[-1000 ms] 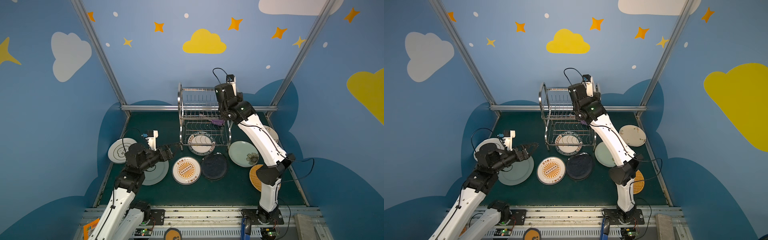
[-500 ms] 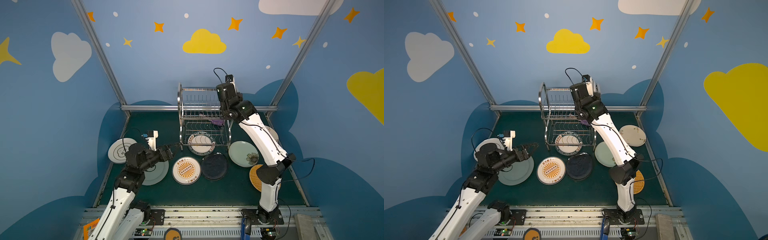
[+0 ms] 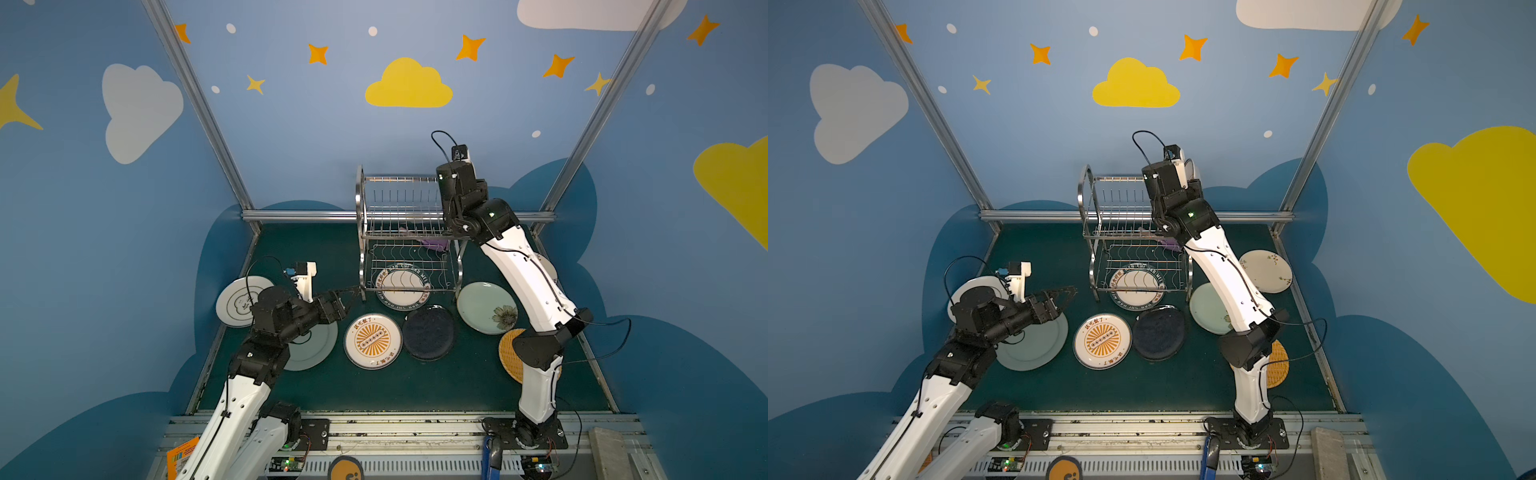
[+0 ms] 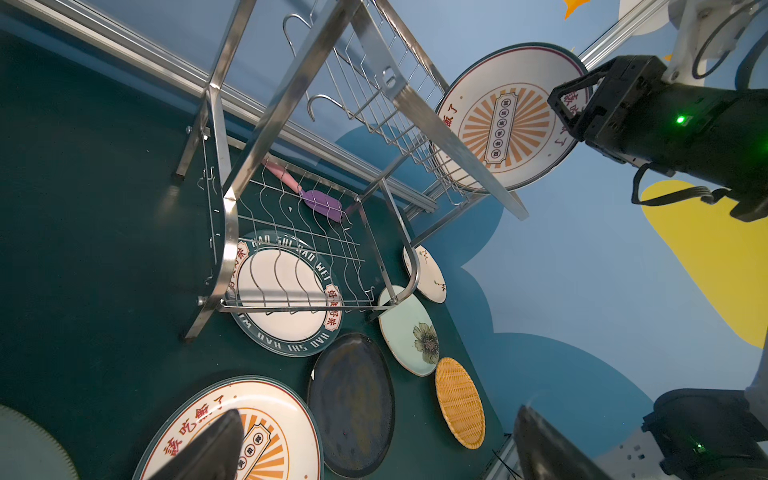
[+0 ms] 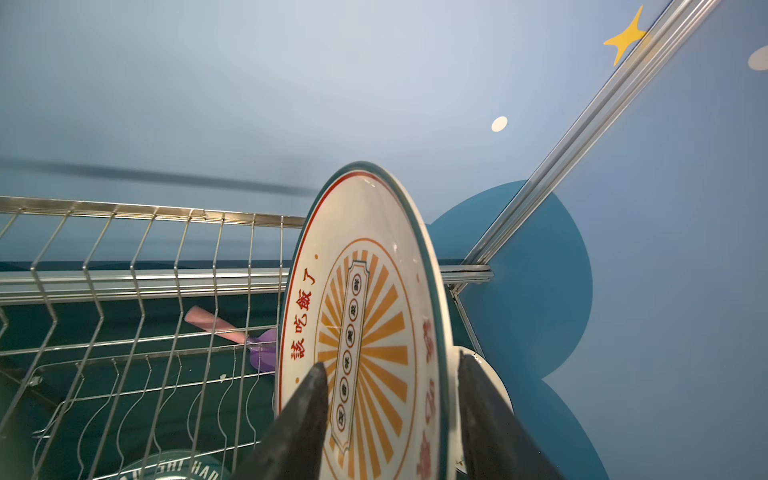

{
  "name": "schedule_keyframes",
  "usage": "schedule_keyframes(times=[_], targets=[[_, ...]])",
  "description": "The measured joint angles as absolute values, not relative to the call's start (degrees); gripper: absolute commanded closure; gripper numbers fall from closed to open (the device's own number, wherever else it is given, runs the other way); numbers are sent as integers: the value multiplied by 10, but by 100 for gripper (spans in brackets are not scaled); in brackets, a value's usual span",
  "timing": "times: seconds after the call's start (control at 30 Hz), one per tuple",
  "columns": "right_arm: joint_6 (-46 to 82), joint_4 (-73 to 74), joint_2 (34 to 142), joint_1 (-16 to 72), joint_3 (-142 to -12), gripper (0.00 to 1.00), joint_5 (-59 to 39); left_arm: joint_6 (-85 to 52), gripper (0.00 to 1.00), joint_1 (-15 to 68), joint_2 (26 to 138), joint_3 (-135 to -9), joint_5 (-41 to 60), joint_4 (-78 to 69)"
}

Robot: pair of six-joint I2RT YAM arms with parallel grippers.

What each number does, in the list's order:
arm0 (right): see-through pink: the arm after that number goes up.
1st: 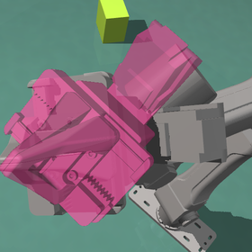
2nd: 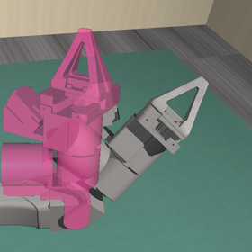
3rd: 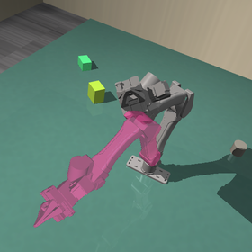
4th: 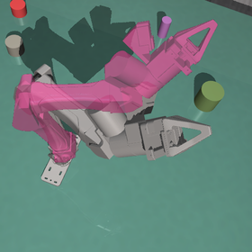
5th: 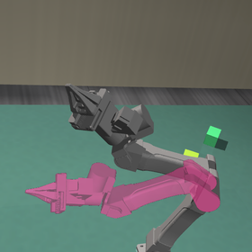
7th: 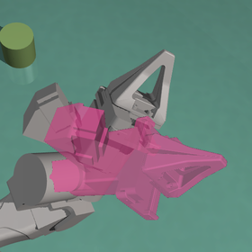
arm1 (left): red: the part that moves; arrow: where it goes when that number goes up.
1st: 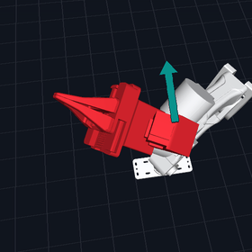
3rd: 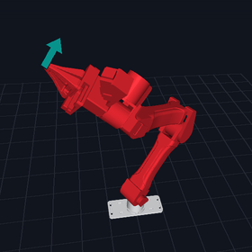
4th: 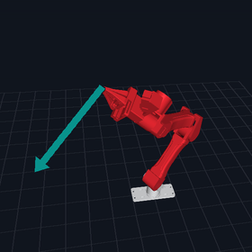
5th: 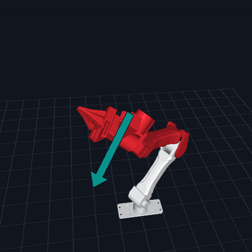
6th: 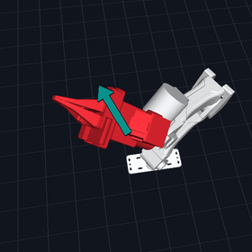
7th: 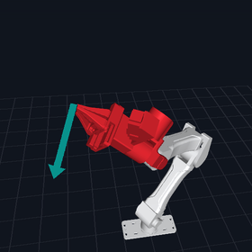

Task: Load the plates into the dish rack
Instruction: 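Lower the sunburst plate edge-first into the top-tier slots with the right gripper, then open the right gripper and release the plate in the rack, then reach right gripper to navy plate while left gripper grasps cloud-outline plate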

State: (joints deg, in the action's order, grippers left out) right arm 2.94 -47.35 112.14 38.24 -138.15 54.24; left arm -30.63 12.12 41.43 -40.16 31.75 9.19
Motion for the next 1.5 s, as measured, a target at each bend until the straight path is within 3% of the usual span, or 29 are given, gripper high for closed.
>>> schedule_keyframes(times=[0.17,0.3,0.47,0.83,0.93,1.13,1.3,1.5], targets=[[20,-470,1121,383,-1388,35,536,-306,0,121,414,-402,315,93],[8,-464,1119,387,-1388,21,531,-305,0,121,414,-402,309,95],[-5,-460,1097,402,-1385,14,512,-303,0,121,416,-402,301,103],[9,-420,864,435,-1182,7,413,-340,0,100,427,-415,187,205],[27,-416,808,435,-1112,8,365,-376,0,43,441,-422,154,255],[70,-399,732,436,-959,8,199,-457,0,-148,497,-424,157,283],[103,-383,717,438,-879,8,67,-528,1,-295,533,-355,190,207],[121,-344,718,481,-808,8,-16,-585,6,-379,604,-283,200,88]])
